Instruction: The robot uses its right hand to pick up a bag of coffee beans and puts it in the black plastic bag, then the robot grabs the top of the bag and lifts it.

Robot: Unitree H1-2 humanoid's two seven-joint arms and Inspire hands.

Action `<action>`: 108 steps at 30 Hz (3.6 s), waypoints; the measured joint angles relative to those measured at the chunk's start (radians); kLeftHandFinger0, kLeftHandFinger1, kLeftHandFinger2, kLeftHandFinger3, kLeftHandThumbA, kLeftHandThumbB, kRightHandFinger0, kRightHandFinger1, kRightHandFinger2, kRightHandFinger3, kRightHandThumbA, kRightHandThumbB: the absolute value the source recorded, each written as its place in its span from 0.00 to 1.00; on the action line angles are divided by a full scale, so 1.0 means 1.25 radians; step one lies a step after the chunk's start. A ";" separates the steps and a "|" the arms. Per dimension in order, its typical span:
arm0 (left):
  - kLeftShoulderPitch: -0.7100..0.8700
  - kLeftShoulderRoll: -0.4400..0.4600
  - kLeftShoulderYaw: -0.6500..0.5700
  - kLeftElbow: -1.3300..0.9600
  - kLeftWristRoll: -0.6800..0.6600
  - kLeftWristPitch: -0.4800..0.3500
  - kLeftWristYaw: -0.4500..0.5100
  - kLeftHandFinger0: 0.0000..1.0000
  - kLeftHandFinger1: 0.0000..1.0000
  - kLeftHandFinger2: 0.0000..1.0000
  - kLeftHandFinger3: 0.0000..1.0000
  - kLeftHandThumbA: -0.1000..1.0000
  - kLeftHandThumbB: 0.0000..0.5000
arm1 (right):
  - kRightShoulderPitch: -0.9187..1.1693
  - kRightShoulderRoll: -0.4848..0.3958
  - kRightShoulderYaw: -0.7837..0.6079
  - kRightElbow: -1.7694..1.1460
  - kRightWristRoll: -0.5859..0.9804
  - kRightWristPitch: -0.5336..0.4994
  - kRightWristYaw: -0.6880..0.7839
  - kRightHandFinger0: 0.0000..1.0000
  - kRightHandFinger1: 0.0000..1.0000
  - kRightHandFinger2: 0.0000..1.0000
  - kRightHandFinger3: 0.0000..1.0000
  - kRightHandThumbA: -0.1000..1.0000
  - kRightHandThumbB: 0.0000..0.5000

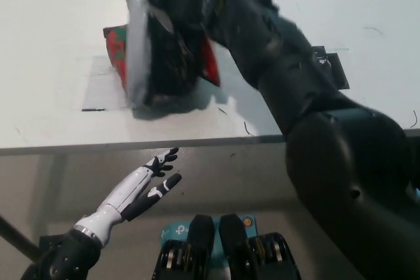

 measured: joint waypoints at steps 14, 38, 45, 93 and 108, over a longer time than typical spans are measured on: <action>-0.027 0.000 -0.003 -0.001 0.019 0.002 0.000 0.96 0.87 0.97 1.00 1.00 0.37 | 0.102 -0.079 0.284 0.032 -0.128 -0.010 0.128 1.00 1.00 1.00 1.00 0.87 0.88; -0.029 0.000 -0.007 0.006 0.028 0.002 0.000 0.99 0.87 0.96 1.00 1.00 0.29 | -0.017 -0.246 0.490 -0.416 -0.270 0.048 0.227 1.00 1.00 1.00 1.00 0.38 0.29; -0.026 0.000 -0.013 0.010 0.031 0.001 0.000 0.99 0.87 0.96 1.00 1.00 0.29 | -0.019 -0.305 0.530 -0.558 -0.296 0.082 0.271 1.00 1.00 1.00 1.00 0.91 0.34; 0.082 -0.001 0.054 0.025 -0.014 0.004 0.000 1.00 1.00 1.00 1.00 1.00 0.54 | 1.269 -0.250 0.371 -1.464 -0.350 -0.123 0.241 1.00 1.00 1.00 1.00 1.00 0.46; 0.213 -0.005 0.064 0.010 -0.032 -0.004 0.001 1.00 1.00 1.00 1.00 1.00 0.49 | 1.281 -0.210 0.378 -1.155 -0.446 -0.301 0.148 1.00 1.00 1.00 1.00 0.93 0.45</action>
